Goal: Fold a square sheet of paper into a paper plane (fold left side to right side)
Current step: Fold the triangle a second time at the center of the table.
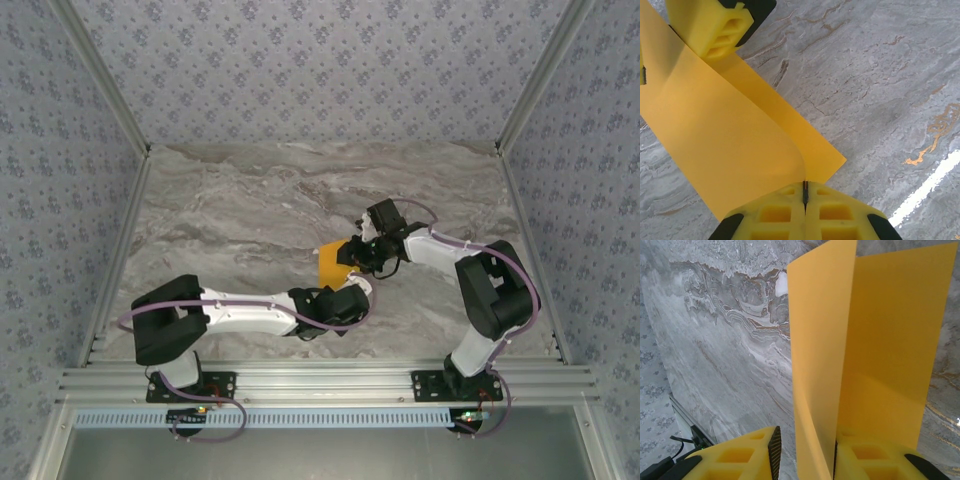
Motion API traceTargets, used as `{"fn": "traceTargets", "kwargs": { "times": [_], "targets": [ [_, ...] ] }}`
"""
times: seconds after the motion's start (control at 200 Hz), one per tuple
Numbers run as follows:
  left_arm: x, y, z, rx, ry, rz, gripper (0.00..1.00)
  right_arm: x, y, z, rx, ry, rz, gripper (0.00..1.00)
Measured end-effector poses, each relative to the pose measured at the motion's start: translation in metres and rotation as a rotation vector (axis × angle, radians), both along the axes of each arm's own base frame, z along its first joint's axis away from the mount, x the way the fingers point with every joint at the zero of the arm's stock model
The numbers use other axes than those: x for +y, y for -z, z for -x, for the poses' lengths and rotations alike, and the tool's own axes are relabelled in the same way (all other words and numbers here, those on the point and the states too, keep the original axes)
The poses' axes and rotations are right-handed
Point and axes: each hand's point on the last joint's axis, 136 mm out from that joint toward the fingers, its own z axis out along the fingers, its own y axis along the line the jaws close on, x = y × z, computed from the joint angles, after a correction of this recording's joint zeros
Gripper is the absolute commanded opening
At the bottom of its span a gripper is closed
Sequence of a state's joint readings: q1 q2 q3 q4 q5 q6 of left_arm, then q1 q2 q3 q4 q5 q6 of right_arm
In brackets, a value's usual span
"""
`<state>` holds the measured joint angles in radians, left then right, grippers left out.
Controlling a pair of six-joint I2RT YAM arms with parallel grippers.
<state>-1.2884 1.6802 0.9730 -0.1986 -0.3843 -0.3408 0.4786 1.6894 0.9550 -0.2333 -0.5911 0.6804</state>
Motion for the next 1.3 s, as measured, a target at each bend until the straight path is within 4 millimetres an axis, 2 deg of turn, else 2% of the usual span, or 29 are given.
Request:
{"fn": "traceTargets", "kwargs": {
  "times": [0.16, 0.43, 0.624, 0.719, 0.804, 0.899, 1.004, 1.179, 1.234, 1.299],
  "targets": [
    [0.003, -0.001, -0.002, 0.017, -0.003, 0.026, 0.0, 0.0, -0.001, -0.001, -0.002, 0.0, -0.001, 0.38],
    [0.01, -0.003, -0.003, 0.084, -0.017, 0.119, 0.0, 0.0, -0.007, -0.003, -0.027, -0.007, -0.006, 0.6],
    [0.019, -0.002, -0.006, 0.147, -0.038, 0.201, 0.0, -0.006, -0.04, -0.013, -0.122, 0.016, -0.042, 0.76],
    [0.024, -0.001, -0.008, 0.174, -0.054, 0.234, 0.0, -0.012, -0.058, -0.016, -0.182, 0.033, -0.064, 0.76],
    [0.028, -0.002, -0.01, 0.196, -0.066, 0.271, 0.0, -0.019, -0.065, -0.012, -0.208, 0.046, -0.071, 0.76],
    [0.033, -0.004, -0.013, 0.22, -0.082, 0.318, 0.0, -0.026, -0.059, 0.0, -0.202, 0.048, -0.064, 0.7],
    [0.042, -0.006, -0.019, 0.243, -0.105, 0.373, 0.0, -0.034, -0.042, 0.019, -0.176, 0.05, -0.05, 0.58],
    [0.054, -0.009, -0.027, 0.277, -0.138, 0.432, 0.0, -0.036, -0.011, 0.054, -0.105, 0.028, -0.027, 0.17],
    [0.055, -0.012, -0.029, 0.281, -0.142, 0.448, 0.0, -0.033, -0.004, 0.063, -0.092, 0.01, -0.017, 0.09],
    [0.056, -0.014, -0.033, 0.287, -0.147, 0.466, 0.0, -0.031, 0.002, 0.07, -0.08, -0.001, -0.005, 0.04]
  ]
}}
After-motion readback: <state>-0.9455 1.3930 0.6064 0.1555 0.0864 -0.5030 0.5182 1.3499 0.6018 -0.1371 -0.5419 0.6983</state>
